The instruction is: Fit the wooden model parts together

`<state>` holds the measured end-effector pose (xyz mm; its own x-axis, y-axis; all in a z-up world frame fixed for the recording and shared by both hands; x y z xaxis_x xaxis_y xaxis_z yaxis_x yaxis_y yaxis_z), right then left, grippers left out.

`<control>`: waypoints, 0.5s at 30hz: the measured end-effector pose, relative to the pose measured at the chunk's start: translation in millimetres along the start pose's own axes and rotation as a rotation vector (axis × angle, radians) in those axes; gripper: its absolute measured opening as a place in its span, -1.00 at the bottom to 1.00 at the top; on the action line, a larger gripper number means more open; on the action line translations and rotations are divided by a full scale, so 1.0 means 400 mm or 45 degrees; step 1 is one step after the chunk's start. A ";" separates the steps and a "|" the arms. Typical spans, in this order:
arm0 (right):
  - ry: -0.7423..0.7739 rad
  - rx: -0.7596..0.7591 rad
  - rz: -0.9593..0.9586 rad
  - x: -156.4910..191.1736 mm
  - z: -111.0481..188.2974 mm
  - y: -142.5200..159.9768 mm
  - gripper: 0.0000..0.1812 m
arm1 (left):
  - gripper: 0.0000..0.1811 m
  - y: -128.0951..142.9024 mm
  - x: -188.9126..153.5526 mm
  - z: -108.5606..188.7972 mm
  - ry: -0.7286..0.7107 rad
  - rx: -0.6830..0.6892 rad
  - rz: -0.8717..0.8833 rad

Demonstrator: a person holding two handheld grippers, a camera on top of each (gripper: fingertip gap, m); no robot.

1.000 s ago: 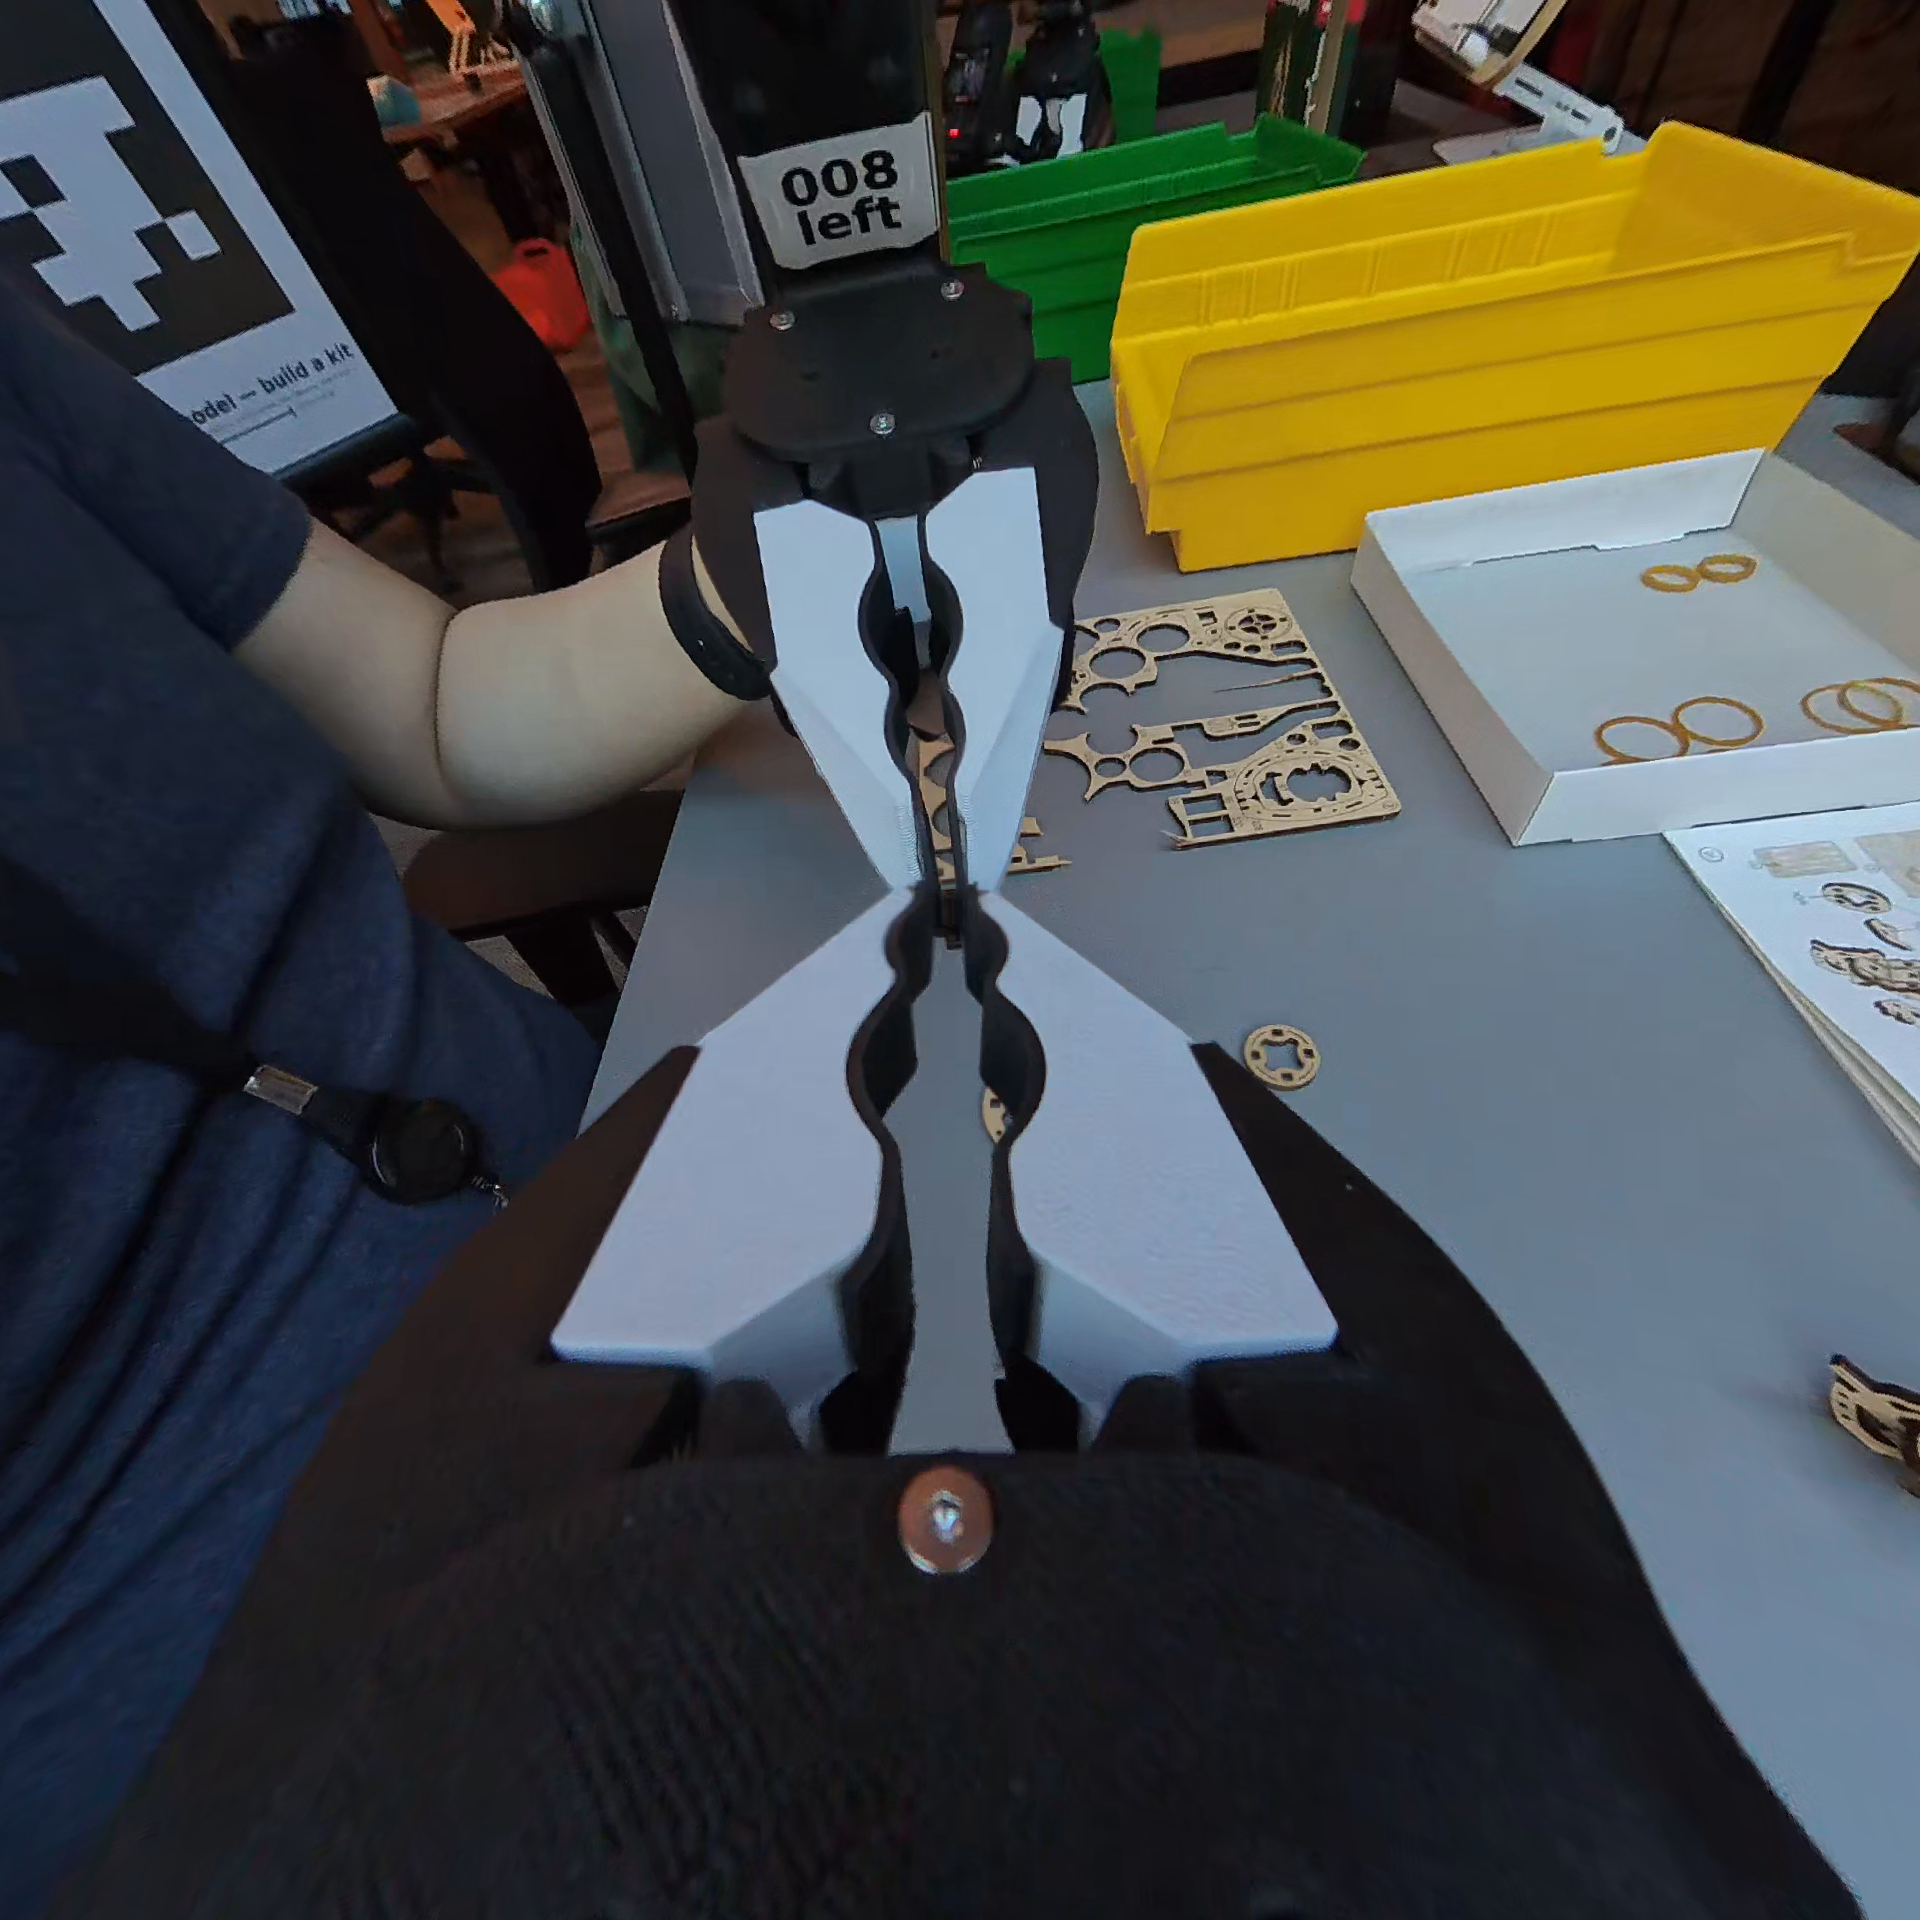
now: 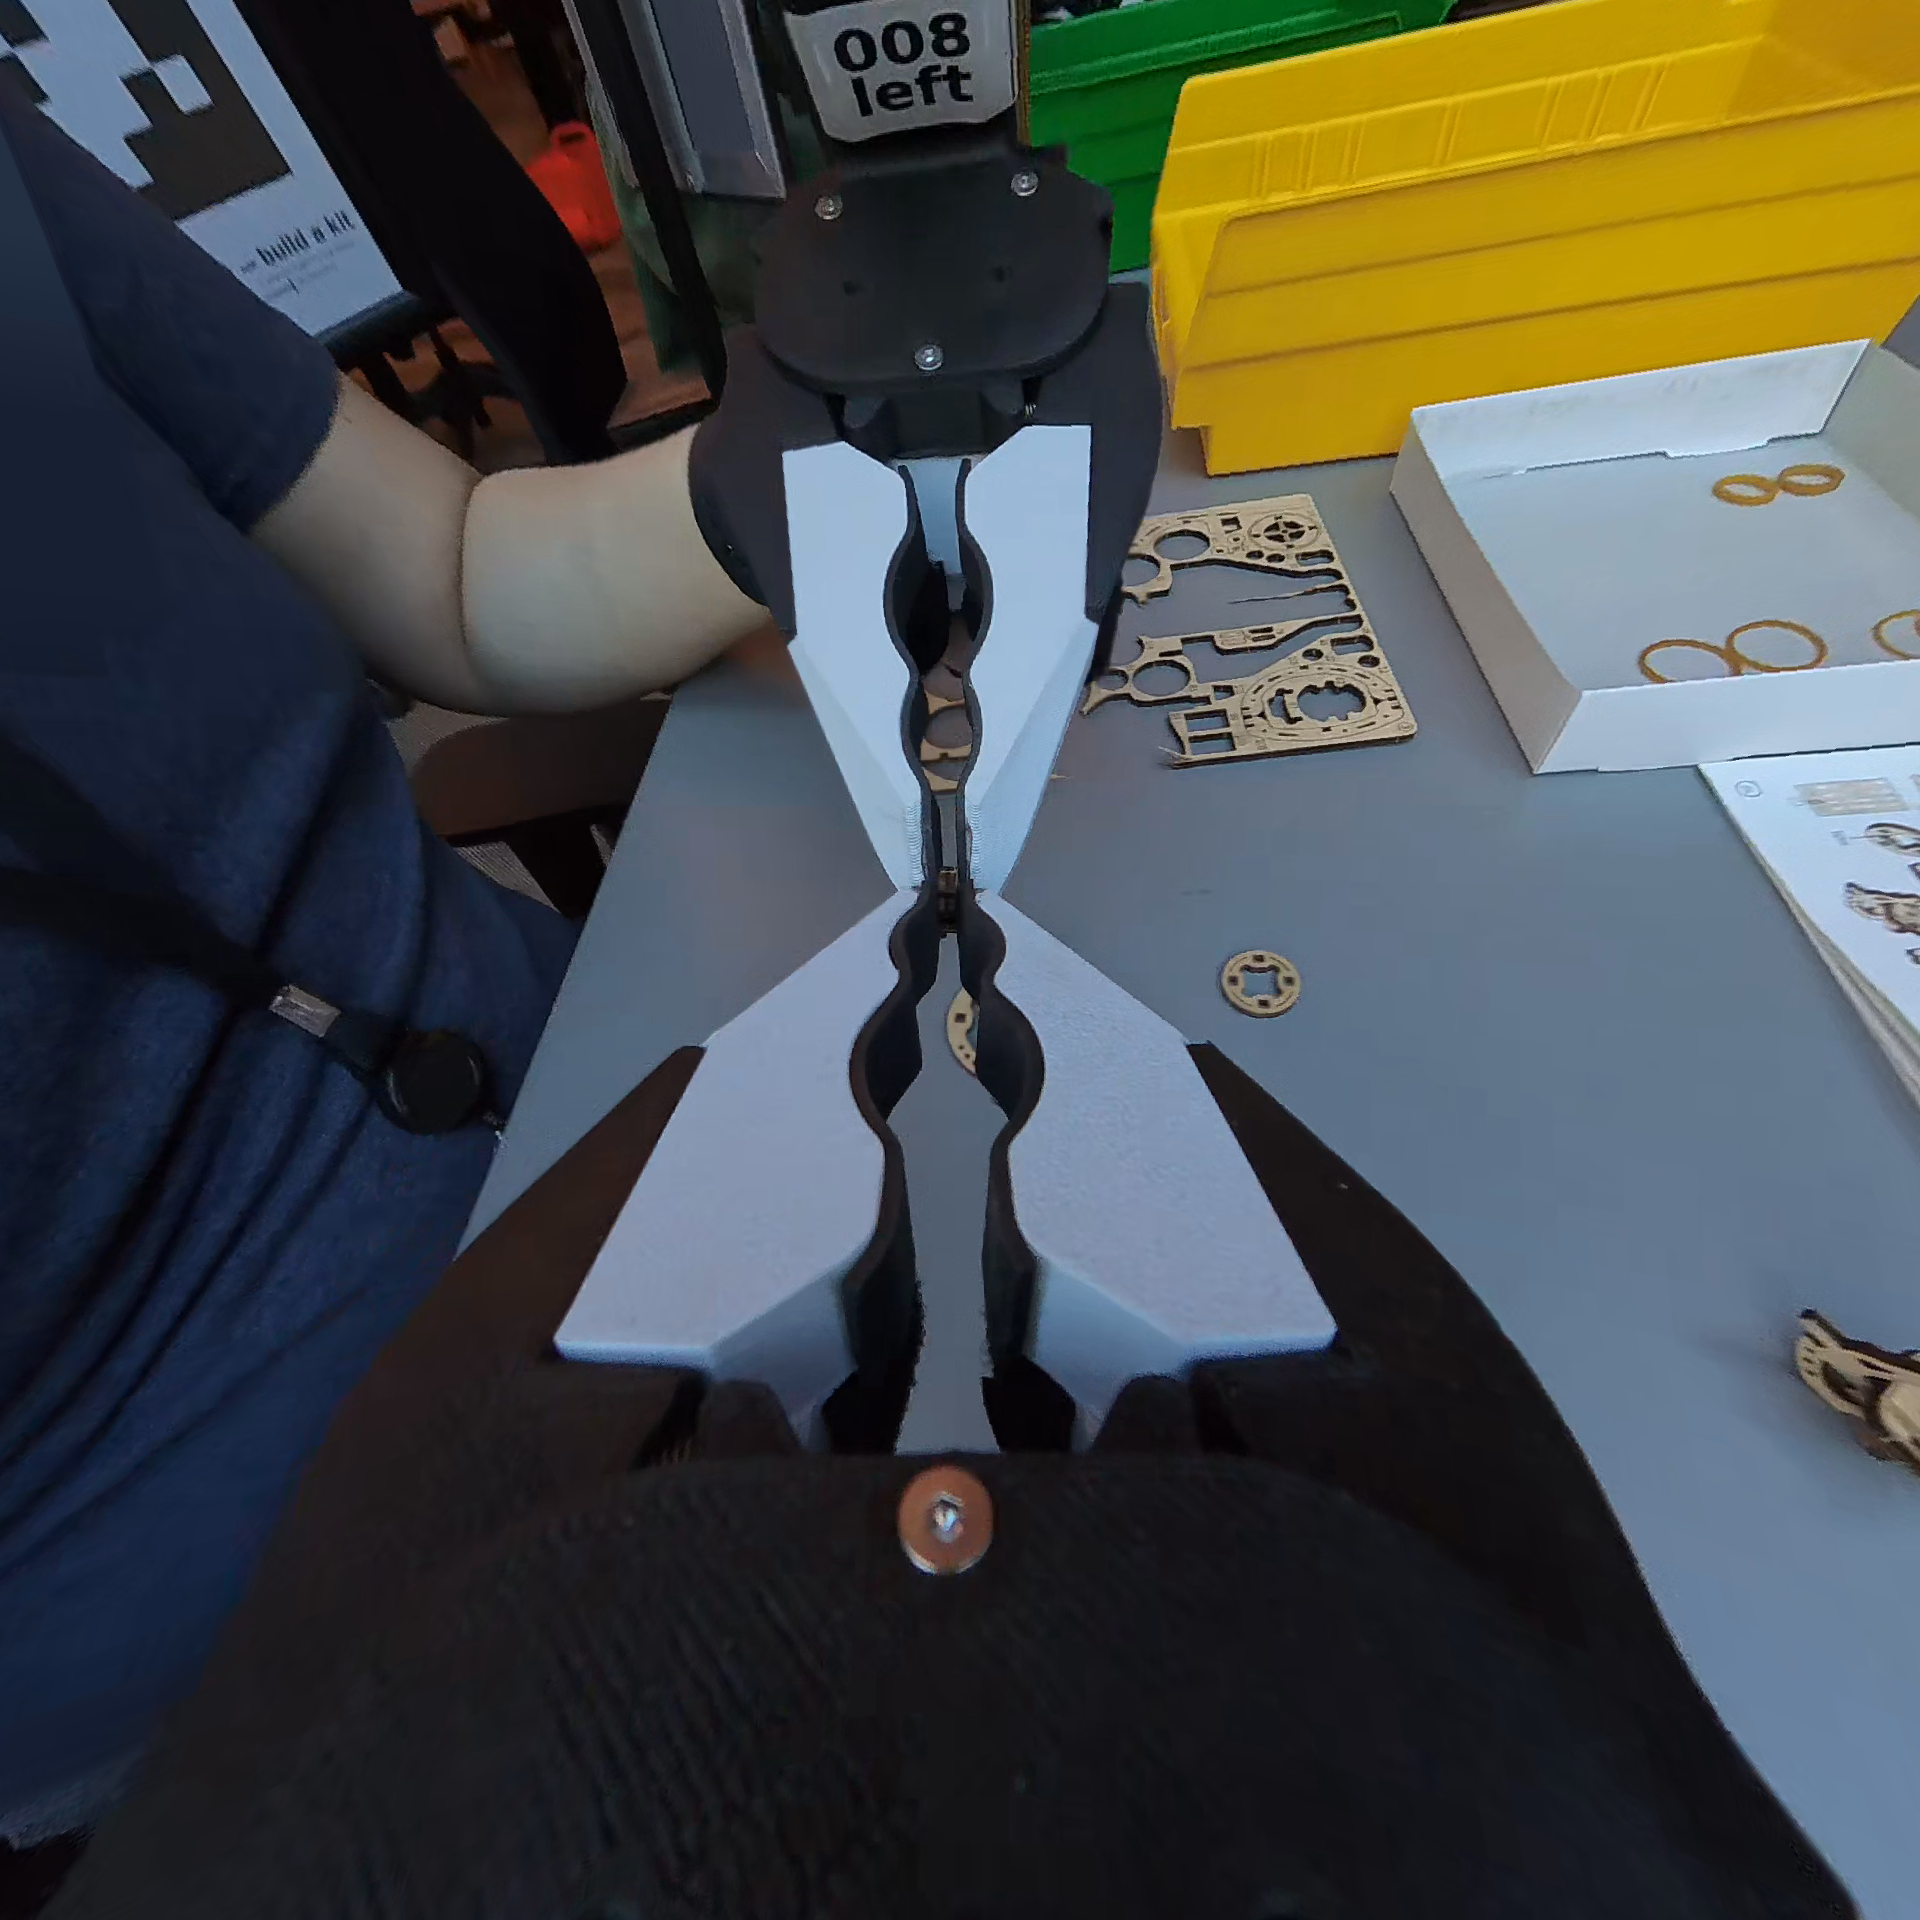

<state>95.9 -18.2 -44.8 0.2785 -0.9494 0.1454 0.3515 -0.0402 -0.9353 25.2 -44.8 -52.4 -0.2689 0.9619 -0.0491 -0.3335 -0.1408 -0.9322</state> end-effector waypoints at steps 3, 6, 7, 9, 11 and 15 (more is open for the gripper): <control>0.015 -0.016 0.001 -0.020 0.008 -0.016 -0.99 | -0.99 -0.009 0.020 0.005 -0.025 -0.067 0.017; 0.029 -0.119 -0.065 -0.052 0.018 -0.031 -0.99 | -0.90 -0.009 0.045 0.013 -0.034 -0.112 0.067; 0.017 -0.160 -0.095 -0.059 0.018 -0.033 -0.99 | -0.90 -0.008 0.052 0.014 -0.025 -0.121 0.084; 0.024 -0.228 -0.134 -0.073 0.016 -0.029 -0.99 | -0.96 -0.006 0.066 0.013 -0.022 -0.137 0.116; 0.009 -0.266 -0.169 -0.077 0.013 -0.021 -0.99 | -1.00 -0.004 0.077 0.011 -0.004 -0.139 0.147; 0.010 -0.302 -0.193 -0.082 0.013 -0.001 -1.00 | -1.00 0.003 0.077 0.005 0.059 -0.105 0.158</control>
<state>91.3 14.6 -47.3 0.2313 -0.9294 0.2877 0.1691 -0.2528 -0.9526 14.7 -15.7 -54.4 -0.2611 0.9482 -0.1807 -0.2243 -0.2416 -0.9441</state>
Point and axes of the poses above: each gripper's, where its closed fingertips meet, z back along the fingers, y out of its underside, x = y × z across the jaws, the point moved 5 cm from there along z, back along the fingers, and after that the axes turned 4 degrees about -x, right-handed, at the moved point
